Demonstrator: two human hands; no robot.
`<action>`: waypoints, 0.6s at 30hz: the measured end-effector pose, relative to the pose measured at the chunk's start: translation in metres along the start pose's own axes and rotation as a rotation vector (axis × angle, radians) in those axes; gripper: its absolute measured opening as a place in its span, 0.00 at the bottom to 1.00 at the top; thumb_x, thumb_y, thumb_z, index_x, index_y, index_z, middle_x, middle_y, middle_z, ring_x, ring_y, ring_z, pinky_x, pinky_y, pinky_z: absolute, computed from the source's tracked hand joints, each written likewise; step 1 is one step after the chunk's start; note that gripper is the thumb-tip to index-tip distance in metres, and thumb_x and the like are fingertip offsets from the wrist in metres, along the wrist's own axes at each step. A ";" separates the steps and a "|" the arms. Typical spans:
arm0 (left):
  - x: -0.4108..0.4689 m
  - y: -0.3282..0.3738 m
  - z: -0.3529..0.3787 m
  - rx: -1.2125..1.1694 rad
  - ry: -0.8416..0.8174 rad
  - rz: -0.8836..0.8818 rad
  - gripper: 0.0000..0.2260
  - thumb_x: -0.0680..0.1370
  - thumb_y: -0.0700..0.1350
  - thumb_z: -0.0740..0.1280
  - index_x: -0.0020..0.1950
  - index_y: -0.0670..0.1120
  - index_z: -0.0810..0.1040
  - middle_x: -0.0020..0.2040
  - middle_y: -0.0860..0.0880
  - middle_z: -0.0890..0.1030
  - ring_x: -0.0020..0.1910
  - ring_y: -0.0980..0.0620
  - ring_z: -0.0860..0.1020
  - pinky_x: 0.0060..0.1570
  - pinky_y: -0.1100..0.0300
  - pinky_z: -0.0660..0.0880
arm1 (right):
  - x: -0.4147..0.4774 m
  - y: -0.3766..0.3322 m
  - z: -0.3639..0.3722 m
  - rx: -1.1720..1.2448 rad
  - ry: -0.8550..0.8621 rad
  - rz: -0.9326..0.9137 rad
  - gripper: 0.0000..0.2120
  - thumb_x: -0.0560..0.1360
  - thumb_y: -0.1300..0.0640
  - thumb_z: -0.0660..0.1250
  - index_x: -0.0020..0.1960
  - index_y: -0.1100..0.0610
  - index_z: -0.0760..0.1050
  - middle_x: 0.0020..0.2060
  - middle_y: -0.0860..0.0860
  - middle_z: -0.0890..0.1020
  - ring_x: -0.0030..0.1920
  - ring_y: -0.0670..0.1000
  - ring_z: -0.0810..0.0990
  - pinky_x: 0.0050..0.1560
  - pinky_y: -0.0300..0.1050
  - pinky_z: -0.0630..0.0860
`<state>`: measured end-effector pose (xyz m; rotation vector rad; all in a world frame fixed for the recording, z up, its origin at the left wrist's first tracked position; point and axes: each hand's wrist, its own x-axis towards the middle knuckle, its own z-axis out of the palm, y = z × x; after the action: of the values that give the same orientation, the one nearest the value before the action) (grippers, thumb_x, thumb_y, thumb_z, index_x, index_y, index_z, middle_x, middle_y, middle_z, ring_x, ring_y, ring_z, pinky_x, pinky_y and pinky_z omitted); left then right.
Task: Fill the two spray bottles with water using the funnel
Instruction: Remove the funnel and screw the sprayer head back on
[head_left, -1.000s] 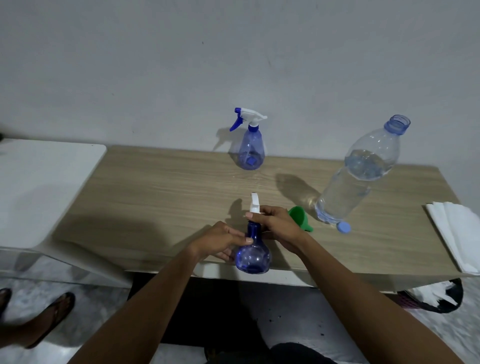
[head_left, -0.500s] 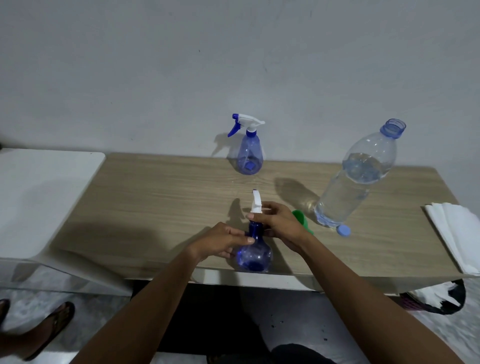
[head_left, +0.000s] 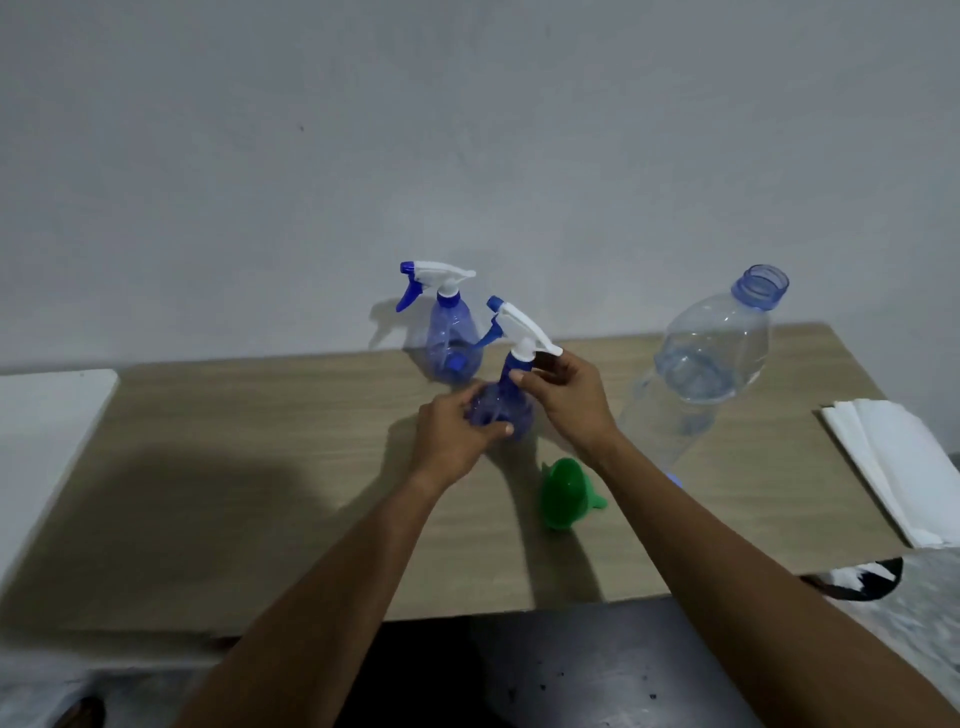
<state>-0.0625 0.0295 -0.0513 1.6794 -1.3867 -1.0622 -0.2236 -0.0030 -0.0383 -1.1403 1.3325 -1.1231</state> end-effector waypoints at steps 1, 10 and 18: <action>0.005 0.001 0.010 0.047 0.053 0.018 0.28 0.66 0.46 0.81 0.65 0.50 0.80 0.52 0.52 0.86 0.49 0.52 0.84 0.56 0.54 0.81 | 0.007 0.009 -0.001 -0.050 0.053 0.031 0.19 0.70 0.60 0.78 0.60 0.56 0.82 0.54 0.53 0.86 0.55 0.54 0.85 0.57 0.55 0.83; 0.046 -0.011 0.050 0.022 0.095 0.182 0.25 0.76 0.39 0.73 0.71 0.51 0.74 0.55 0.54 0.83 0.49 0.57 0.81 0.53 0.65 0.80 | 0.052 0.031 0.000 -0.177 0.191 0.064 0.19 0.73 0.61 0.75 0.64 0.51 0.82 0.54 0.47 0.86 0.54 0.47 0.84 0.60 0.47 0.81; 0.072 -0.021 0.052 0.175 0.220 0.231 0.18 0.77 0.42 0.72 0.67 0.44 0.80 0.57 0.47 0.85 0.53 0.57 0.80 0.57 0.68 0.72 | 0.066 0.042 0.009 -0.292 0.215 0.012 0.19 0.74 0.62 0.74 0.64 0.54 0.82 0.58 0.49 0.84 0.56 0.46 0.80 0.48 0.20 0.68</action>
<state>-0.0950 -0.0388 -0.1037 1.6535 -1.5180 -0.6234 -0.2193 -0.0641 -0.0883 -1.2436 1.7116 -1.0896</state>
